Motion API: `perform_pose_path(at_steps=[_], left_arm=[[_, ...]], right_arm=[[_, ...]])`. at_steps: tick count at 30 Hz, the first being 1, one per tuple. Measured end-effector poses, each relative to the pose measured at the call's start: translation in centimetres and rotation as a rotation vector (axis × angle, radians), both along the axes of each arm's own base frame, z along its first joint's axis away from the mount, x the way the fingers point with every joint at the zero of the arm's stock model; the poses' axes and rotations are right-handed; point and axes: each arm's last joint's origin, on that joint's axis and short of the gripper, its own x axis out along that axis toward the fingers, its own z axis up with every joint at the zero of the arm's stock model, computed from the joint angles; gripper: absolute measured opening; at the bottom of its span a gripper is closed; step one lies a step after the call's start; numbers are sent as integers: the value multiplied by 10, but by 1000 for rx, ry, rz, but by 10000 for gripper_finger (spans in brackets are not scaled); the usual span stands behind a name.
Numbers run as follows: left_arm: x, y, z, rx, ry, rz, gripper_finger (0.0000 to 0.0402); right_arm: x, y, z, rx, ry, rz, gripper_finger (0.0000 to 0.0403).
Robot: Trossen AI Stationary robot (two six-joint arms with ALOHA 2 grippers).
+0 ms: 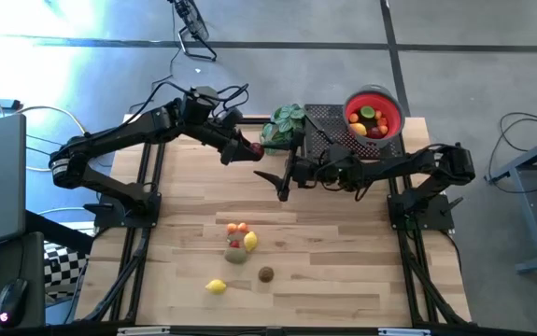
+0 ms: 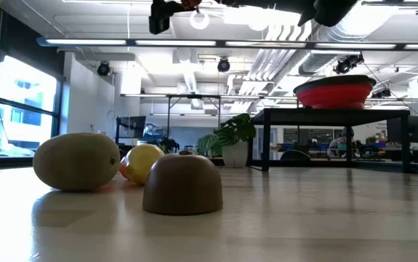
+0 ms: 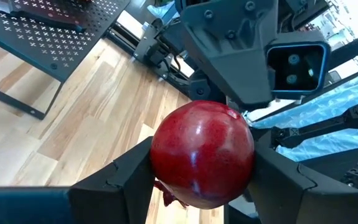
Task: Pick & Place Fruit
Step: Put the red pomegranate into the red strainer bowl
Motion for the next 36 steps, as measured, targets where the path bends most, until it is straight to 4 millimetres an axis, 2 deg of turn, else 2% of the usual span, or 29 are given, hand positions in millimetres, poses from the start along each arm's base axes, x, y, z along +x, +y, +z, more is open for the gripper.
perform_pose_path(at_steps=[5,10,18,30,36], left_arm=[[0,0,0,1,-1,-2,209],[0,0,0,-1,3,-3,209],[0,0,-1,17,3,-9,209],[0,0,-1,15,5,-9,209],[0,0,-1,15,6,-8,209]], right_arm=[[16,-4,1,12,2,-3,314],[30,-6,-4,-40,24,-82,314],[30,-6,-4,-8,18,-76,306],[30,-7,-3,19,15,-97,231],[30,-7,-3,20,14,-98,215]])
